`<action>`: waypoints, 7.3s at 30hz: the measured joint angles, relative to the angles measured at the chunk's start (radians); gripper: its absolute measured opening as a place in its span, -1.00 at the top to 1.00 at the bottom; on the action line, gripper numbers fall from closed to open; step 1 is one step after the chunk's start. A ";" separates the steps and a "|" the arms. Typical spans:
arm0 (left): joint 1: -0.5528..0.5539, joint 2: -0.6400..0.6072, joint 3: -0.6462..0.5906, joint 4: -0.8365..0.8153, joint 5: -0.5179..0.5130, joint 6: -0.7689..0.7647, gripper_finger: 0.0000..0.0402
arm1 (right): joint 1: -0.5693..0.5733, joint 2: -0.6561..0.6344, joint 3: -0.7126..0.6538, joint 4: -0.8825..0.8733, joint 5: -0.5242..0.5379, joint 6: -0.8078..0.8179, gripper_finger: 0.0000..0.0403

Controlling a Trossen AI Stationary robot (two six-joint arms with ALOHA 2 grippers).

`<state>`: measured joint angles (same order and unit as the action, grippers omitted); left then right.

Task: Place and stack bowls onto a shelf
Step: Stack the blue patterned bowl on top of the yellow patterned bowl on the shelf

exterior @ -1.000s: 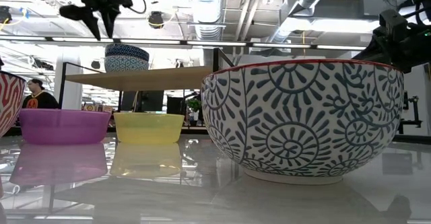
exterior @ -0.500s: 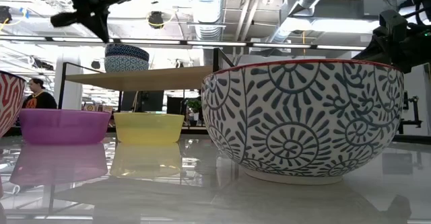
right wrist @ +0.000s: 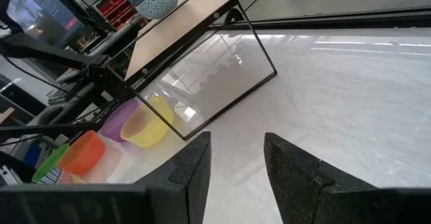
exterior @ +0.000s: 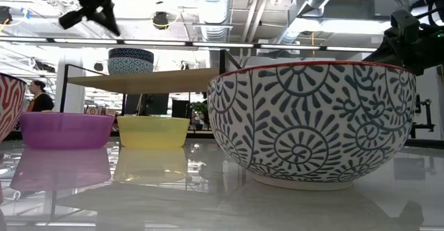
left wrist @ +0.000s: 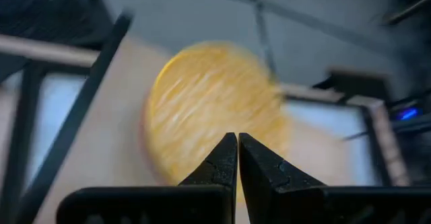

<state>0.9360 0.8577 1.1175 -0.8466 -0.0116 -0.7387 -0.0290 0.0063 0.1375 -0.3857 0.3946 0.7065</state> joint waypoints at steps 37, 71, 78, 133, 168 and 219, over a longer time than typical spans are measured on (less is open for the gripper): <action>-1.232 0.278 0.006 0.393 -0.009 -0.034 0.66 | 0.000 0.000 0.000 -0.004 0.002 0.000 0.19; -1.376 0.615 0.006 0.419 0.392 0.039 0.32 | 0.000 0.000 0.001 -0.015 0.001 0.000 0.19; -1.375 0.615 0.006 0.339 0.355 0.058 0.11 | 0.000 0.000 0.001 -0.015 0.000 0.000 0.19; -1.401 0.614 0.006 0.513 0.490 0.072 0.11 | 0.000 0.000 0.000 -0.015 -0.001 -0.009 0.19; -1.459 0.614 0.006 0.314 0.266 0.111 0.11 | 0.000 0.000 0.000 -0.015 0.000 -0.009 0.19; -1.510 0.617 -0.044 0.206 0.092 0.281 0.11 | 0.000 0.000 0.000 -0.015 0.000 -0.008 0.19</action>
<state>-0.5744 1.4750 1.0736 -0.6405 0.0802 -0.4581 -0.0288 0.0063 0.1378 -0.4004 0.3943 0.6987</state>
